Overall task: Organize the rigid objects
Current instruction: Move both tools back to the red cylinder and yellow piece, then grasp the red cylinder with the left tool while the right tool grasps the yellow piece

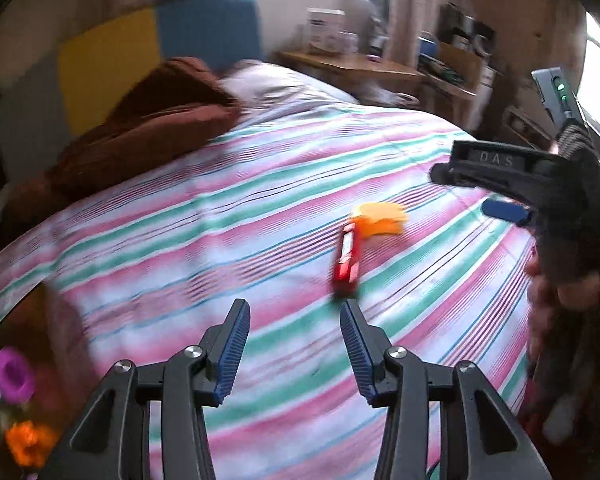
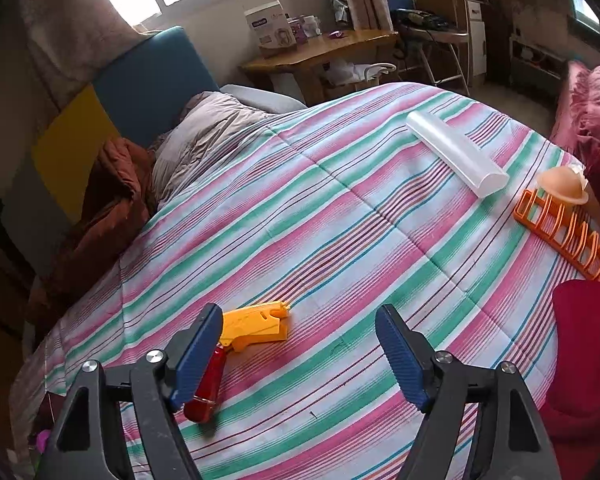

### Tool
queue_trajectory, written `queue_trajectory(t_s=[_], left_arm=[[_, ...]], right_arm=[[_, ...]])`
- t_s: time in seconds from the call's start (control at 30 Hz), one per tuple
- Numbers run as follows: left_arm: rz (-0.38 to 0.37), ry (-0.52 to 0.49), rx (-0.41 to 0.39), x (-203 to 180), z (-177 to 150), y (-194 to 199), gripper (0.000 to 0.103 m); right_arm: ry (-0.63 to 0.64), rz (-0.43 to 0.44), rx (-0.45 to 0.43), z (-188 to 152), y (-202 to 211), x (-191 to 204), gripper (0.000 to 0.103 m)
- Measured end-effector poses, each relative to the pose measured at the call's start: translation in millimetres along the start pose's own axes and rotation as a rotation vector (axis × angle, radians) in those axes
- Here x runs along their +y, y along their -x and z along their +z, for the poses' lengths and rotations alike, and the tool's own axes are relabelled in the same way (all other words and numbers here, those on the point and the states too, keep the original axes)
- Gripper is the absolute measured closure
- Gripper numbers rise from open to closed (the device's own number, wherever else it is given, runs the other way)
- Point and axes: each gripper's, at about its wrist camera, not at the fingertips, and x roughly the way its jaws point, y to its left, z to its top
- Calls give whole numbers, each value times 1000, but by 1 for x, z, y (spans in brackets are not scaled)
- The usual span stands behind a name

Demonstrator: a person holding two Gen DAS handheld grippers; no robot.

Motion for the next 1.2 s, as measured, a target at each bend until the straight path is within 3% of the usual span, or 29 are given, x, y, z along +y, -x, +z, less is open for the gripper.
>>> queue_trajectory(t_s=[0.23,0.37,0.4,0.43,0.47,0.5,0.8,1.1,1.17,1.2], left_arm=[[-74,-76,38,-27,28,-57,48],[-77,-82,71,-32,37,-85,45],[-82,-67,84,-29,37,-92,47],[-84,-45,104,-26,36,-100,67],[-95,-26,120,-23,34,-104,78],[-89,15,120,-18,29,-105,78],[24,169,91,6,-41,-49,78],[126,91,2,-17,-111,3,77],[129,76,-19,-16,-114,5,77],[127,75,-25,-16,-114,5,77]], right_arm=[[-30,17,30,0,-6,-5,23],[-38,19,39,1,-8,-6,23],[-37,20,41,1,-9,-6,23],[-35,18,40,1,-9,-6,23],[-32,16,41,1,-9,-6,23],[-31,17,43,1,-10,-6,23],[-40,19,89,-3,-19,-9,23],[-51,65,151,-11,-30,-8,23],[-37,87,156,-13,-31,-4,19],[-26,94,157,-14,-32,-1,12]])
